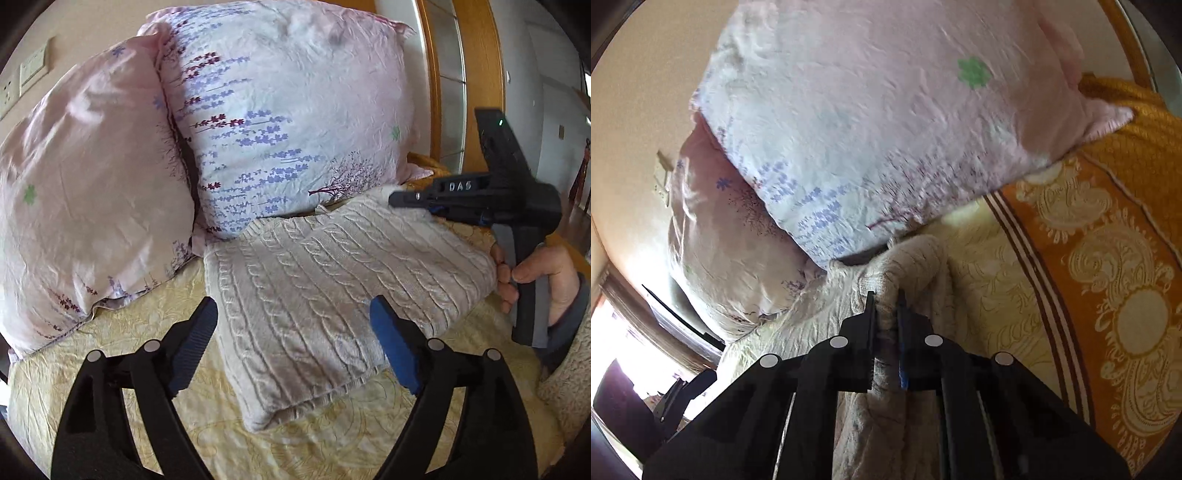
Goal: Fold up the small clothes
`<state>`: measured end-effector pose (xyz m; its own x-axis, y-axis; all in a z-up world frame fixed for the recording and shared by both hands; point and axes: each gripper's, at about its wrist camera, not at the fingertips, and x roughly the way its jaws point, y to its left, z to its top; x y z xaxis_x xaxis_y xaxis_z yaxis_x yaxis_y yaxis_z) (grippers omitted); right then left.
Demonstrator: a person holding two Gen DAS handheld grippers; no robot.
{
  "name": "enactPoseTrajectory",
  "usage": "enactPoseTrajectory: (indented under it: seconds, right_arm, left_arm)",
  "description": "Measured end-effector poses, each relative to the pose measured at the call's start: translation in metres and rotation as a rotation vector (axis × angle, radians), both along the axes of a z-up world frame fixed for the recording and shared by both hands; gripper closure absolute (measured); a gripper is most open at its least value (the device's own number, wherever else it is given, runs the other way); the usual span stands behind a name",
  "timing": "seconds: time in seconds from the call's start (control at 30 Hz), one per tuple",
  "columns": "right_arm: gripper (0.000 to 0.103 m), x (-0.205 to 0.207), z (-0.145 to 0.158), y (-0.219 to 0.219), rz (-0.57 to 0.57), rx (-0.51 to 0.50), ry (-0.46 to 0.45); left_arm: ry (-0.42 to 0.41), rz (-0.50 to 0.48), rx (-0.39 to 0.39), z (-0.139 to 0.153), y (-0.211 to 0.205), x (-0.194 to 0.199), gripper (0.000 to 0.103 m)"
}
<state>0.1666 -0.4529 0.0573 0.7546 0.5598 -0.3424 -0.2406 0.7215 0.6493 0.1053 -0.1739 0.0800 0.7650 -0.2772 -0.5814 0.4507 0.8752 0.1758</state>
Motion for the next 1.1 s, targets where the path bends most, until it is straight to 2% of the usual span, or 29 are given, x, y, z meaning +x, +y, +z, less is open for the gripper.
enactPoseTrajectory:
  seconds: [0.07, 0.13, 0.17, 0.2, 0.3, 0.37, 0.4, 0.47, 0.5, 0.53, 0.6, 0.67, 0.7, 0.77, 0.9, 1.03, 1.1]
  right_arm:
    - [0.093, -0.008, 0.010, -0.001, -0.022, -0.022, -0.060]
    - [0.094, -0.008, 0.011, -0.005, -0.066, -0.048, -0.057]
    - [0.096, -0.006, 0.008, -0.009, -0.091, -0.053, -0.037]
    - [0.103, -0.003, 0.004, -0.017, -0.114, -0.051, -0.006]
    - [0.103, 0.011, -0.015, -0.030, -0.098, -0.010, 0.130]
    - [0.101, 0.015, -0.024, -0.037, -0.049, 0.105, 0.177]
    - [0.097, 0.015, -0.025, -0.039, -0.028, 0.161, 0.176]
    - [0.072, 0.013, -0.023, -0.038, -0.002, 0.194, 0.151]
    - [0.047, 0.012, -0.022, -0.035, 0.006, 0.197, 0.141]
    - [0.040, 0.012, -0.021, -0.031, 0.020, 0.193, 0.138]
    - [0.042, 0.016, -0.020, -0.018, 0.052, 0.171, 0.142]
    - [0.069, 0.019, -0.020, -0.005, 0.082, 0.088, 0.166]
    - [0.093, 0.020, -0.021, 0.001, 0.079, 0.036, 0.175]
    - [0.093, 0.014, -0.015, 0.002, 0.052, 0.002, 0.142]
    - [0.094, 0.006, -0.003, -0.008, -0.017, 0.011, 0.066]
    - [0.094, 0.016, -0.015, -0.007, -0.058, -0.043, 0.146]
    - [0.094, 0.022, -0.025, -0.006, -0.042, -0.067, 0.202]
  left_arm:
    - [0.020, -0.004, 0.011, -0.005, -0.010, 0.004, 0.016]
    - [0.040, -0.003, 0.001, -0.010, -0.016, 0.009, 0.016]
    - [0.053, 0.000, -0.005, -0.012, -0.018, 0.011, 0.015]
    - [0.066, 0.005, -0.012, -0.013, -0.018, 0.014, 0.015]
    - [0.111, 0.015, -0.030, -0.020, -0.019, 0.022, 0.015]
    - [0.107, 0.019, -0.027, -0.020, -0.020, 0.021, 0.015]
    - [0.099, 0.017, -0.025, -0.019, -0.019, 0.019, 0.015]
    - [0.088, 0.014, -0.024, -0.016, -0.018, 0.016, 0.015]
    - [0.088, 0.014, -0.022, -0.016, -0.017, 0.015, 0.015]
    - [0.091, 0.014, -0.019, -0.016, -0.018, 0.014, 0.014]
    - [0.094, 0.015, -0.014, -0.018, -0.019, 0.015, 0.014]
    - [0.094, 0.013, -0.010, -0.021, -0.022, 0.015, 0.013]
    - [0.100, 0.009, -0.015, -0.022, -0.024, 0.014, 0.013]
    - [0.126, -0.004, -0.038, -0.024, -0.026, 0.016, 0.013]
    - [0.168, -0.041, -0.089, -0.027, -0.033, 0.016, 0.013]
    - [0.181, -0.041, -0.101, -0.029, -0.039, 0.020, 0.013]
    - [0.184, -0.039, -0.108, -0.029, -0.040, 0.021, 0.013]
